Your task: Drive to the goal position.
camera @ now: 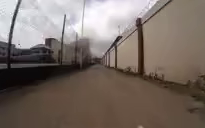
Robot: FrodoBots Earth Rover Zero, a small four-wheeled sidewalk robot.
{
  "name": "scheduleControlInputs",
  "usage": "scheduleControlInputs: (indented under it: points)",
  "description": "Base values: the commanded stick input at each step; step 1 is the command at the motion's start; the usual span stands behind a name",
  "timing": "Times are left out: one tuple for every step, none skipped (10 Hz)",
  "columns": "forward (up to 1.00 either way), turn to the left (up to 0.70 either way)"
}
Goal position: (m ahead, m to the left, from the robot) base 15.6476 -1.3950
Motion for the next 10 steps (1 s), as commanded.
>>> scheduleControlInputs:
  points:
    - [1.00,0.00]
    - [1.00,0.00]
    - [1.00,0.00]
    - [1.00,0.00]
    - [1.00,0.00]
    - [1.00,0.00]
    - [1.00,0.00]
    - [1.00,0.00]
    - [1.00,0.00]
    - [1.00,0.05]
